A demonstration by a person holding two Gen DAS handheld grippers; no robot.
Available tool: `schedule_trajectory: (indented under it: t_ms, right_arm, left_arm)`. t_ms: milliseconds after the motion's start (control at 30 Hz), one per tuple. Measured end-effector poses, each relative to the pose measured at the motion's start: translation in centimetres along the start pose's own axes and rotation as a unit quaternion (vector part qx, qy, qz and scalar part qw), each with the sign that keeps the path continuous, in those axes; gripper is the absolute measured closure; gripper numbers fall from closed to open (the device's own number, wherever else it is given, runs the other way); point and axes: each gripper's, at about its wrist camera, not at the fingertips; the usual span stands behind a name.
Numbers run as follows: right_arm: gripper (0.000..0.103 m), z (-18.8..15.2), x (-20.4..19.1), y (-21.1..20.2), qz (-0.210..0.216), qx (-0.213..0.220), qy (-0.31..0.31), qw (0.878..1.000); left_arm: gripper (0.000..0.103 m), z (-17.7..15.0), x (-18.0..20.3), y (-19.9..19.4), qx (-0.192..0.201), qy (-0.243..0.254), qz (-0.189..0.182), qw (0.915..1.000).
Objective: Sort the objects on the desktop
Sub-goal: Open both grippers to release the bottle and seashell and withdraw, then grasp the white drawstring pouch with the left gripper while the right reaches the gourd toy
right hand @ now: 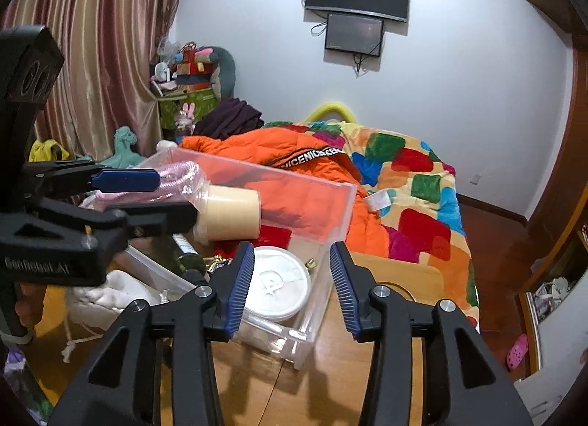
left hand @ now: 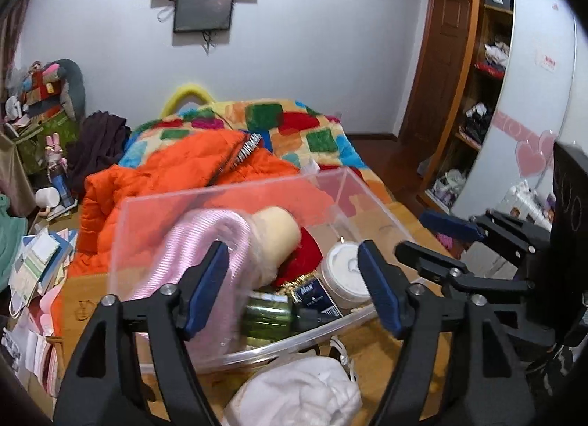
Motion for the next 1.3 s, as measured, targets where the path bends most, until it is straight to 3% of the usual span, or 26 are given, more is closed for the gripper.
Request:
schedule_trajectory:
  t_ms: [300,400,567,700,833,967,1300]
  right_arm:
    - [0.061,0.7,-2.4,-3.3,0.045,0.020,-0.009,0.999]
    - [0.052,0.2,-4.3,-3.7,0.069,0.018,-0.023,0.997]
    - [0.052,-1.7,-6.7,-4.2,0.076,0.009,-0.048,0.996]
    - [0.052,-3.5,-6.3,-4.0,0.070,-0.014,-0.045,0.996]
    - [0.052,-4.8,-4.8,-3.6,0.071,-0.041,-0.019,0.996]
    - [0.052,-5.8,-3.8,-3.2,0.070,-0.058,-0.001,0.996]
    - [0.051,-7.7,-3.7,-2.2,0.078,-0.092,0.005,0.993]
  left_arm:
    - [0.017,-1.0,-2.0,-5.7,0.042,-0.017,0.025,0.9987]
    - [0.017,-2.4,-3.0,-6.7,0.034,-0.031,0.030,0.9985]
    - [0.017,-6.4,-4.0,-8.0,-0.001,-0.032,0.033,0.9989]
    - [0.017,-9.1,-3.9,-8.4,-0.027,-0.031,0.017,0.9990]
    - [0.017,-10.9,-3.1,-6.8,-0.058,-0.033,-0.008,0.9978]
    - [0.017,-11.5,-1.8,-4.6,-0.078,-0.021,-0.010,0.9967]
    - [0.017,-10.0,-0.1,0.0,-0.085,0.003,-0.004,0.9964]
Point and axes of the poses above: each gripper's, at about its wrist camera, not at the fingertips, and y roughly the way its jaws point, x to its right, z to its top, and after that the axes turned 12 degrees about -z, right-handed
